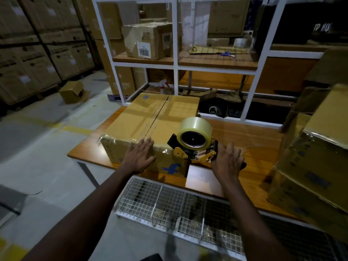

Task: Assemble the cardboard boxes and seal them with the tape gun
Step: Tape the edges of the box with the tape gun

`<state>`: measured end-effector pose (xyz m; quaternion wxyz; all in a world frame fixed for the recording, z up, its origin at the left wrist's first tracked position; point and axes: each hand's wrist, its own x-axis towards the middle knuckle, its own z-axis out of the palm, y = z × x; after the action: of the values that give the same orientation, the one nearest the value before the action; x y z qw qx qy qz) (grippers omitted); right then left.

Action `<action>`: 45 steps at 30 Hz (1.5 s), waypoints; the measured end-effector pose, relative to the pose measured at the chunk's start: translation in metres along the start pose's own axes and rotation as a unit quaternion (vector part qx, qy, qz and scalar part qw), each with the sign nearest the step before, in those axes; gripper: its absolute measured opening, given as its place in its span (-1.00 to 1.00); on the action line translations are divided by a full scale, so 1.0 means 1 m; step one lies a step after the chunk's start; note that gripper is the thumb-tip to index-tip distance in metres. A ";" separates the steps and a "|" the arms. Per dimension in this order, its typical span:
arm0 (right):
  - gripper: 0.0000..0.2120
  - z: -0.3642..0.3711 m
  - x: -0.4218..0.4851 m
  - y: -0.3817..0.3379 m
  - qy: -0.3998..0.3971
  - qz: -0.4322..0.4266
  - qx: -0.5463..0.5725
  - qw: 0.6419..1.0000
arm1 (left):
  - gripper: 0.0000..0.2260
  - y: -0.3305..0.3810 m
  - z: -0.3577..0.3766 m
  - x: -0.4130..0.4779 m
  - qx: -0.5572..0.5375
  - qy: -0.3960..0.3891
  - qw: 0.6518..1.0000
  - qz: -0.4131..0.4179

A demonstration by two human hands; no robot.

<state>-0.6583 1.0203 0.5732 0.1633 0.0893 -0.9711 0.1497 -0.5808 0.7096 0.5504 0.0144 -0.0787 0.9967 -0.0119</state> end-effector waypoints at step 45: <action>-0.62 0.042 -0.050 -0.014 -0.160 0.231 0.109 0.954 | -0.08 0.058 0.009 0.009 -0.016 0.020 0.999 0.025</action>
<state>-0.6213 0.9995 0.5217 -0.0437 -0.0974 -0.9565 0.2716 -0.5987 0.7654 0.5397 -0.0069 -0.0537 0.9985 0.0027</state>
